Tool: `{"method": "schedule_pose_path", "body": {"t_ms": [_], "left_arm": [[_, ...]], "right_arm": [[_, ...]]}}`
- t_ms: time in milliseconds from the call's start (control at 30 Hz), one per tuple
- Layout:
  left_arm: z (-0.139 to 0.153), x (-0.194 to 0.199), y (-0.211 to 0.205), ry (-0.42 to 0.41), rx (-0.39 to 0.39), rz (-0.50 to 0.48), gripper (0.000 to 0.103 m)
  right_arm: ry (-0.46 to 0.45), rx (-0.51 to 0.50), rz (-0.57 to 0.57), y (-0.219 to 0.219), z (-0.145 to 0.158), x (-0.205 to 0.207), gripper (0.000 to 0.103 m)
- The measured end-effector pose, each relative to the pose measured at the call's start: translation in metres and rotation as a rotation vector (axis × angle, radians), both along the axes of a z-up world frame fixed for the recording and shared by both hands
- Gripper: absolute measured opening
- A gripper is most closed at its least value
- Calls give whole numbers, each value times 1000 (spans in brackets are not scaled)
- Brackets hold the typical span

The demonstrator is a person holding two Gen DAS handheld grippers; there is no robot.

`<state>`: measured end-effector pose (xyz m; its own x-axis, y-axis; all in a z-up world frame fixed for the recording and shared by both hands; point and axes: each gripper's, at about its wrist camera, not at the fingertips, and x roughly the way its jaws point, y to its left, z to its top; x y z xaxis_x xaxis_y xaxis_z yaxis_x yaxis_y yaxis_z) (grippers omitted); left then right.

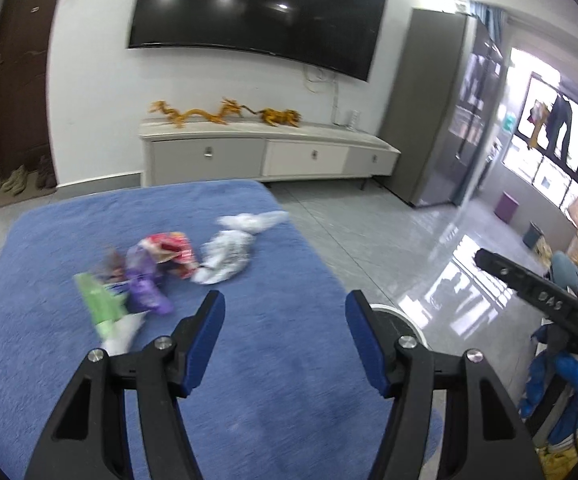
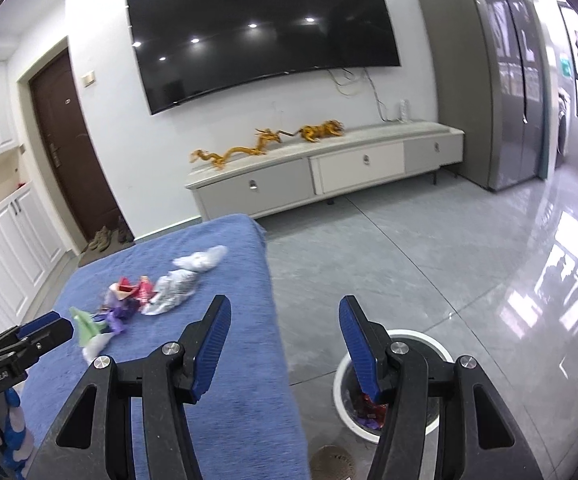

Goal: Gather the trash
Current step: 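Grasp the white tissue with the left gripper while the right grasps the white printed bag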

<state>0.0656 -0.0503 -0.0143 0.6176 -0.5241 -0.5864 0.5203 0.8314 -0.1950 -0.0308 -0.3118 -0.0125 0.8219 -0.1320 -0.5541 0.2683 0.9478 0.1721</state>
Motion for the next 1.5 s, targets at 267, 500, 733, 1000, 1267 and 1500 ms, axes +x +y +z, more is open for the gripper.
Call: {"method": "schedule_pose_path", "body": {"t_ms": [267, 500, 733, 1000, 1267, 1500], "left_arm": [[-4, 3, 84, 0, -28, 147, 61], [-37, 12, 132, 62, -29, 230, 61], [-76, 33, 139, 163, -23, 227, 60], [-102, 67, 118, 238, -22, 202, 52], [-125, 102, 106, 298, -31, 188, 40], [-133, 114, 98, 312, -64, 158, 32]], "right_arm": [[-24, -62, 84, 50, 21, 1, 57], [-20, -81, 136, 76, 24, 9, 59], [44, -69, 155, 79, 1, 32, 60], [143, -45, 191, 77, -38, 75, 61], [213, -25, 264, 82, -73, 129, 62], [249, 40, 322, 87, -100, 175, 63]]}}
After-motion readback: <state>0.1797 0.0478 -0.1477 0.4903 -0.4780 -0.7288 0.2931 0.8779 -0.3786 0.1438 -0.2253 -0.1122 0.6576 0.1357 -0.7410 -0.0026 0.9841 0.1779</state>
